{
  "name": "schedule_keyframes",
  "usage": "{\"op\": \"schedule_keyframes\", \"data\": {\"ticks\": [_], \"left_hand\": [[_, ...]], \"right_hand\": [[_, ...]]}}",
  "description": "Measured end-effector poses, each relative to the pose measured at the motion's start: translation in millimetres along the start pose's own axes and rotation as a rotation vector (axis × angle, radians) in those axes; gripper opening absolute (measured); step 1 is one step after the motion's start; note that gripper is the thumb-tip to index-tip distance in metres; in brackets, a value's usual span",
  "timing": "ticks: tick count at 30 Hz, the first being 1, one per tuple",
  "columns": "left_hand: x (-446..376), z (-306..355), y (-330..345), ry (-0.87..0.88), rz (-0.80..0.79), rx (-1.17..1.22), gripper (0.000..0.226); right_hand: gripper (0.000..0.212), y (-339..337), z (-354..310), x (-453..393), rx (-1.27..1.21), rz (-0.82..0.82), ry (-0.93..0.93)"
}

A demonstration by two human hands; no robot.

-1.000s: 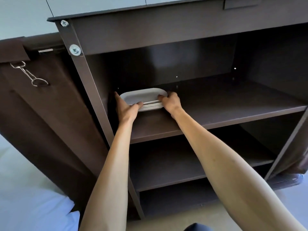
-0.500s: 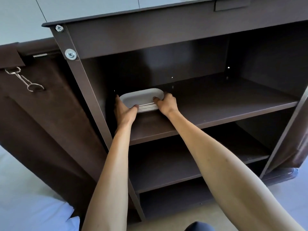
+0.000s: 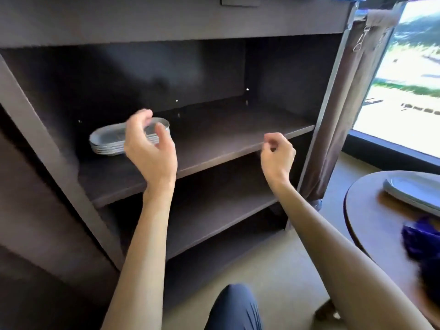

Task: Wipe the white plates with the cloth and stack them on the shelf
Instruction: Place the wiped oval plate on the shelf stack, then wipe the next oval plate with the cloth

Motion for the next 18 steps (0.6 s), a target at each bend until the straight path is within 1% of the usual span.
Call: {"op": "schedule_keyframes", "data": {"ticks": [2,4,6,7,10,12,14,16,18], "left_hand": [[45,29,41,-0.016,-0.110,0.171,0.021],[96,52,86,-0.062,-0.283,0.237,0.019],[154,68,134,-0.113,-0.496,0.236,0.019],[185,75,157,-0.142,-0.612,0.211,0.021],[283,100,215,-0.158,-0.973,0.106,0.030],[348,125,236,-0.148,-1.175,0.085,0.038],[405,145,244,-0.111,-1.333,0.052,0.046],[446,158,244,-0.061,-1.421,0.016,0.051],[470,163,249,-0.018,-1.457,-0.035,0.053]], "right_hand": [[0.023,-56,35,2,0.139,0.088,0.054],[0.021,-112,64,8,0.290,0.146,0.115],[0.021,-175,95,18,0.465,0.195,0.234],[0.025,-207,111,25,0.581,0.198,0.306],[0.041,-285,166,59,0.865,0.123,0.526],[0.041,-317,193,79,0.951,0.087,0.589],[0.041,-333,201,88,1.010,0.073,0.581],[0.043,-344,203,88,1.011,0.054,0.574],[0.044,-354,206,87,1.026,0.052,0.549]]}}
Point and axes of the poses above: each hand's wrist, its own x-axis away from the middle knuckle, its own y-axis out of the palm, z = x × y, the point moved 10 cm from there along -x, towards the middle knuckle, and after that the axes turned 1 degree about -z, right-handed, at the moved point
